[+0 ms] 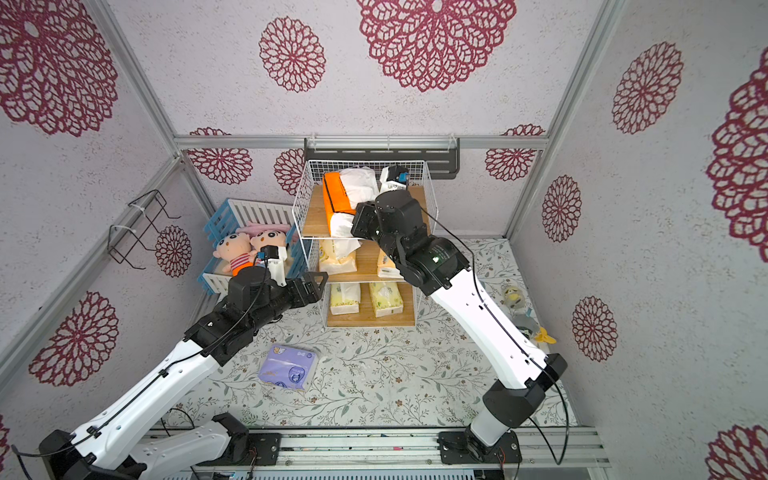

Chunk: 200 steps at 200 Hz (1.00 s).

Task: Remove the tissue boxes from the shelf
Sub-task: Pick up a box of tissues from the shelf, then place the box of tissues at the center of the board.

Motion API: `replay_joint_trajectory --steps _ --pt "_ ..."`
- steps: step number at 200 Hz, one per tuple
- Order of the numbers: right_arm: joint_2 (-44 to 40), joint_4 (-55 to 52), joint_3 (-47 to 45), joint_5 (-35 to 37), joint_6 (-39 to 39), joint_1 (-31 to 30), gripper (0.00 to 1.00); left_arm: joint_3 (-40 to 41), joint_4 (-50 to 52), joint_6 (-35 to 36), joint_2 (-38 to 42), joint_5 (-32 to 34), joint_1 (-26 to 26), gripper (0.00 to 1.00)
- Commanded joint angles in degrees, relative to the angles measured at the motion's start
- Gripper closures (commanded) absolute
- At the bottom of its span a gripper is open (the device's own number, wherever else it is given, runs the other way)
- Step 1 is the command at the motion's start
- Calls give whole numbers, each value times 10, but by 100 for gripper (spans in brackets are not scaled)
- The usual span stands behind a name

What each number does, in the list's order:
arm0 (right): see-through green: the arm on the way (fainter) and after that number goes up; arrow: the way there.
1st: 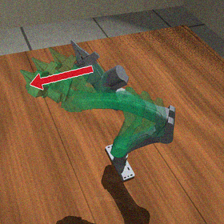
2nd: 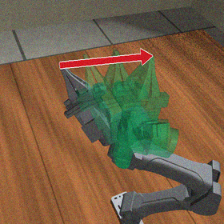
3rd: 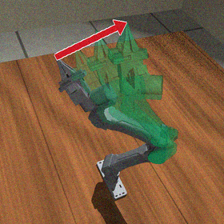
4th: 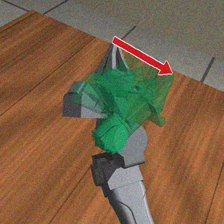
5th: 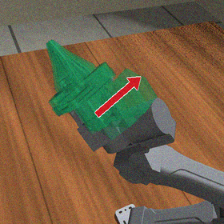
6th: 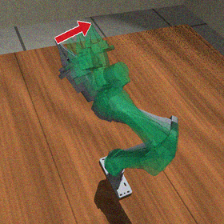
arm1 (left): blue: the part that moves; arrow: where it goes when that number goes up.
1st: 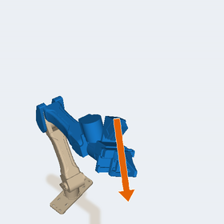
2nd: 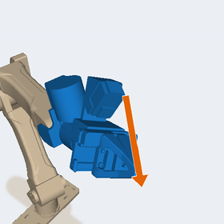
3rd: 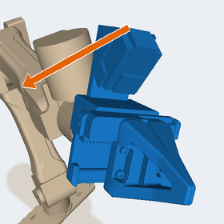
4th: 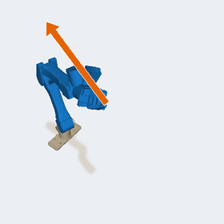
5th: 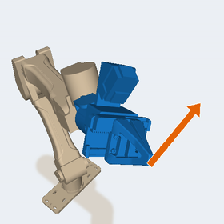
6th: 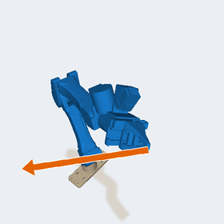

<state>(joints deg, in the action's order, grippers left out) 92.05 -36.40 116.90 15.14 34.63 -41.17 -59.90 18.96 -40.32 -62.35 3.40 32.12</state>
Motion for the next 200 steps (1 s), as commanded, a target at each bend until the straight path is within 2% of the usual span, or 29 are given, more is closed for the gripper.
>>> replay_joint_trajectory --steps 1,43,70,152,200 --pt "-39 17 5 -4 -20 -1 93 -18 7 3 1 6 8 3" --pt "-73 21 -8 -41 -42 -1 100 -28 25 16 16 26 7 3" --pt "-108 31 -51 -81 -46 -1 100 -27 31 23 39 54 7 3" --pt "-286 84 -293 -210 -47 -6 100 -71 118 45 84 122 5 3" --pt "-363 110 -448 -249 -44 -52 100 -71 130 43 117 161 0 3"
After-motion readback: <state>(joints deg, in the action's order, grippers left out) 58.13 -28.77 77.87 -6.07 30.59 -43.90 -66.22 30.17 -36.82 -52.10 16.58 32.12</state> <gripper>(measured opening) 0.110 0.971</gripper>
